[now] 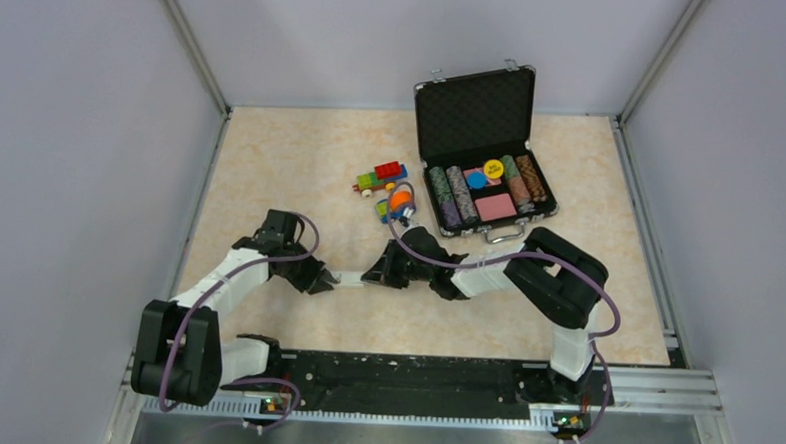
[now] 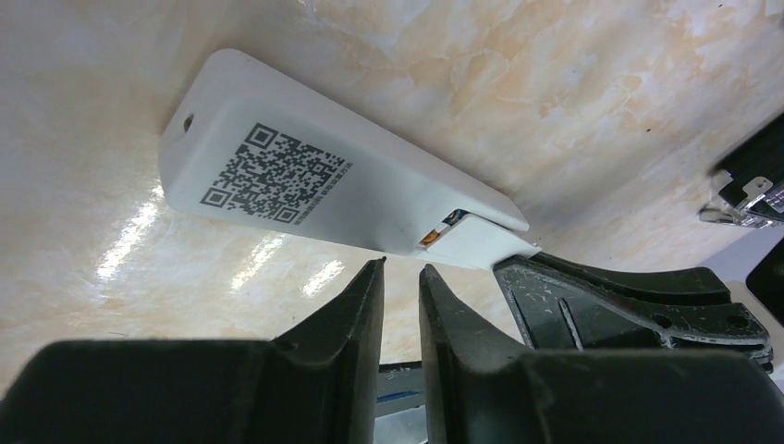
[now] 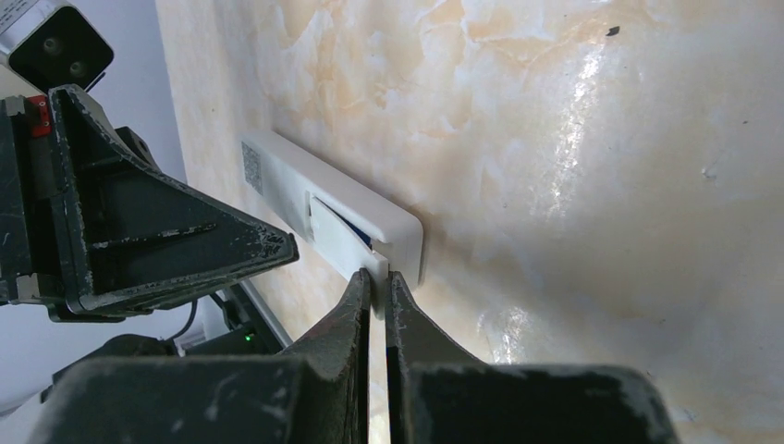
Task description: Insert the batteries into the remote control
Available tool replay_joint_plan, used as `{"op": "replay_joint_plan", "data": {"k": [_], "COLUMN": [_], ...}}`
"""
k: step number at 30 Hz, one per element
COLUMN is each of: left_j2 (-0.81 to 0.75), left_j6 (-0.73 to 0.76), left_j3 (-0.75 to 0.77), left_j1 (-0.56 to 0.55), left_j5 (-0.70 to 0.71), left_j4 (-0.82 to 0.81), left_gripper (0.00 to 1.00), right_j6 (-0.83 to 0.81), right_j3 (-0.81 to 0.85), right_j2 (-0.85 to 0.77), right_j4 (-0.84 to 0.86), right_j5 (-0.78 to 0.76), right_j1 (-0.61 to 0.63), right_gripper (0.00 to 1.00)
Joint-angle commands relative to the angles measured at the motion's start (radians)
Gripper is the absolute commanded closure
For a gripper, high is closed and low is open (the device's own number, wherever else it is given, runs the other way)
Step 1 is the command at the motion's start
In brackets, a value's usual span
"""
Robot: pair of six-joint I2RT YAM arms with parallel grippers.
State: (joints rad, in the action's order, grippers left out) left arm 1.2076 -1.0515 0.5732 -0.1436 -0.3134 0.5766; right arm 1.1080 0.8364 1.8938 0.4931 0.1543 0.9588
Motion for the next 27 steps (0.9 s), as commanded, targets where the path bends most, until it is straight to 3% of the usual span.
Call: {"op": "replay_joint_plan", "data": {"k": [1, 9, 20, 27], "left_j2": [-0.008, 0.005, 0.021, 0.025], "left_j6": [0.016, 0.000, -0.005, -0.008], "left_j3": [0.018, -0.001, -0.033, -0.039], "left_j1": [0.006, 0.006, 0.006, 0.006], "left_j5": [0.022, 0.006, -0.017, -0.027], "left_j4": [-0.028, -0.067, -0.095, -0.106], "left_gripper": [0.72, 0.63, 0.59, 0.57], "right_j6": [-0.026, 0.001, 0.026, 0.118], "right_j3": [0.035, 0.055, 0.082, 0.064], "right_j2": [0.032, 0.056, 0.082, 0.098], "right_j4": [-0.093, -0.124, -0.144, -0.070], "right_j5": [-0.005, 0.011, 0.021, 0.078], "right_j1": [-0.001, 0.007, 0.016, 0.014], "right_gripper": [1.00, 1.00, 0.99, 1.00]}}
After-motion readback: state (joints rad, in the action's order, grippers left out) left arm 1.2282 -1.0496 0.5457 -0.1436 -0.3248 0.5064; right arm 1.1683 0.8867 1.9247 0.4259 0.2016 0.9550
